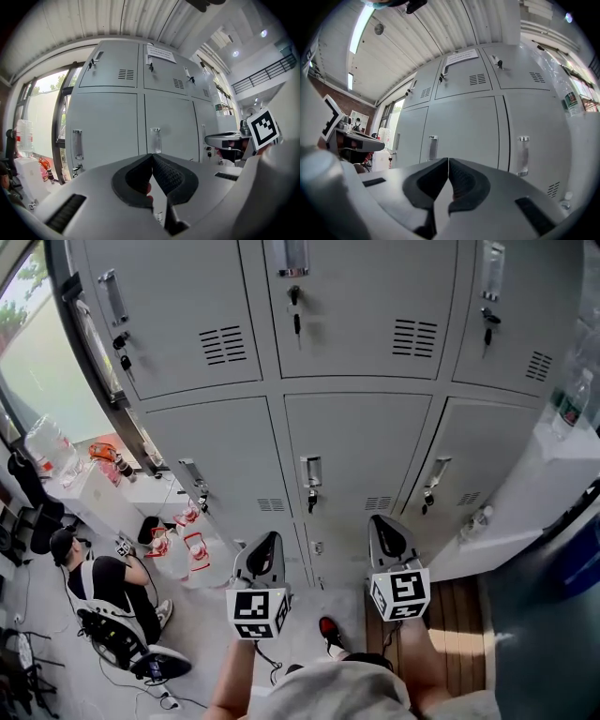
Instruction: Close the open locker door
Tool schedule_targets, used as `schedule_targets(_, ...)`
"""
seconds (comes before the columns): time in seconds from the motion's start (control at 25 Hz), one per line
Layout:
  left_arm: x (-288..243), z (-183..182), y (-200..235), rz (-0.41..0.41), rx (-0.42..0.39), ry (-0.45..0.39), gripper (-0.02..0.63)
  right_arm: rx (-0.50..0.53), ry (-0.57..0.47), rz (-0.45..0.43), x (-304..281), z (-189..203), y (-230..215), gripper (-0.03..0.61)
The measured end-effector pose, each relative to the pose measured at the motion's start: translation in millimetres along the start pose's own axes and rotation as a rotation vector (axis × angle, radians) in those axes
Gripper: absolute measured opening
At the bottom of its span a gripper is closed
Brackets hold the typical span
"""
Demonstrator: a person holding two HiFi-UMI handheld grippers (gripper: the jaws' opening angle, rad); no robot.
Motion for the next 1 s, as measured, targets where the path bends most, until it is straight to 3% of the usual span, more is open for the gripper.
schedule_targets(0.52, 63.6, 9.0, -44.0, 0.059, -0.003, 0.008, 0.021, -0.021, 0.005, 0.040, 98.8, 4.2, 14.6, 0.020)
schedule_targets(1.0, 83.4, 4.4, -55.6, 0.091, -0.019, -0.003, 0.021, -0.022, 0.001, 0.059, 126.4, 1.2, 25.8, 0.020)
Point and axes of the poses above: the fingertips, and each gripper's own axes: x backward along the fingers, y to its left, z out of its underside, the point moved 7 cm from there along x, backward along the fingers, and after that the axes turned 3 degrees about -y, right-handed, at the moved point
